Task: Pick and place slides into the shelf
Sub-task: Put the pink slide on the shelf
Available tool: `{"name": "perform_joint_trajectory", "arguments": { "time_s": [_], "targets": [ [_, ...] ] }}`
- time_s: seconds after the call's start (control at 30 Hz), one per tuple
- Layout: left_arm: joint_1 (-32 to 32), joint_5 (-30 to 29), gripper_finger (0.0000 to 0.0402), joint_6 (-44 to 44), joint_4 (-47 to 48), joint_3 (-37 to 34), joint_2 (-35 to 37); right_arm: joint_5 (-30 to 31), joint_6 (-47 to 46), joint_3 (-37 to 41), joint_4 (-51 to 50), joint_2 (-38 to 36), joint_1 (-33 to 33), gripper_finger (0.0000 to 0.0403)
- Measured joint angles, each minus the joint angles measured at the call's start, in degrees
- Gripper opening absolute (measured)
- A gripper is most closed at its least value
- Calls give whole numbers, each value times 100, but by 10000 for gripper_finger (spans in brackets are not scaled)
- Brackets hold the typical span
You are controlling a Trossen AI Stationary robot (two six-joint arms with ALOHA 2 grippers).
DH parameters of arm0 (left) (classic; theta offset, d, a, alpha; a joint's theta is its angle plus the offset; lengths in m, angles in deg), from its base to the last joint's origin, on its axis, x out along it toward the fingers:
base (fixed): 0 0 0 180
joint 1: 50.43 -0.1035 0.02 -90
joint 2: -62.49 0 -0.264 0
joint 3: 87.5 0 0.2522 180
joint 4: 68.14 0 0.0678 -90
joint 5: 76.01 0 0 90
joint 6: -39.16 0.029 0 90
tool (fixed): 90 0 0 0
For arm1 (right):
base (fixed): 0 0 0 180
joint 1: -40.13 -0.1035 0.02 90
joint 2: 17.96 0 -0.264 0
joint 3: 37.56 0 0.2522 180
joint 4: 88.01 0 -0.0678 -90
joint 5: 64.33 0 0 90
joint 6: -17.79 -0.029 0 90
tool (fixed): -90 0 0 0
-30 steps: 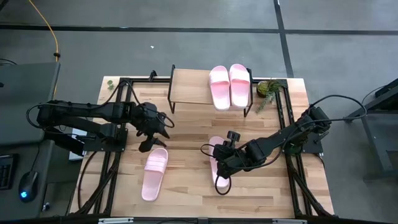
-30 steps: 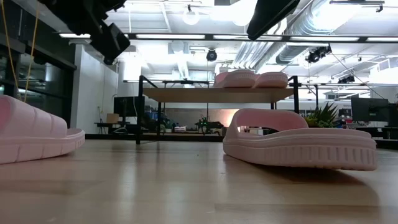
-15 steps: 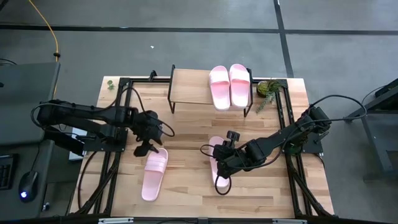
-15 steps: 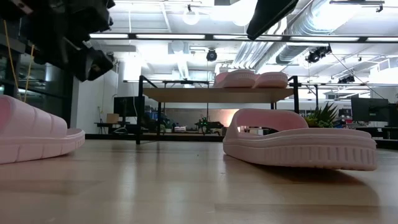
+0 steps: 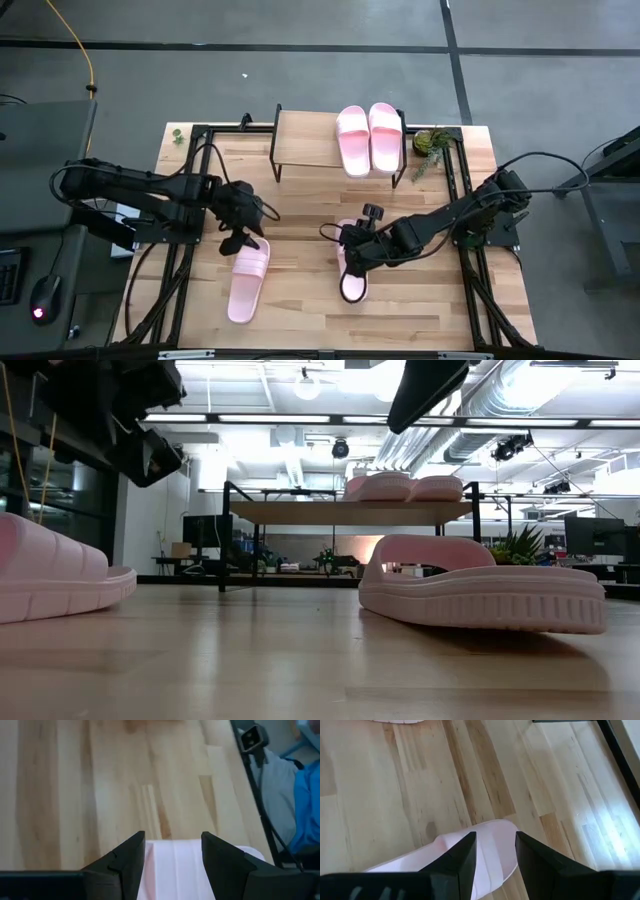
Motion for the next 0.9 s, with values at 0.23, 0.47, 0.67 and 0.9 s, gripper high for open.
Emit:
{"name": "perform_joint_trajectory", "arguments": {
  "time_s": [0.23,0.47,0.67,0.9],
  "targets": [
    [665,-121,179,-50,-193,0,0,-148,124,0,-21,0,22,126],
    [1386,-844,179,-633,-234,0,0,-143,384,0,-17,-2,24,126],
    [2168,-1955,179,-1311,-295,0,0,-139,553,0,-15,-4,28,126],
    [3063,-2968,179,-1205,-428,365,1,-97,798,0,42,-4,70,126]
  ]
}}
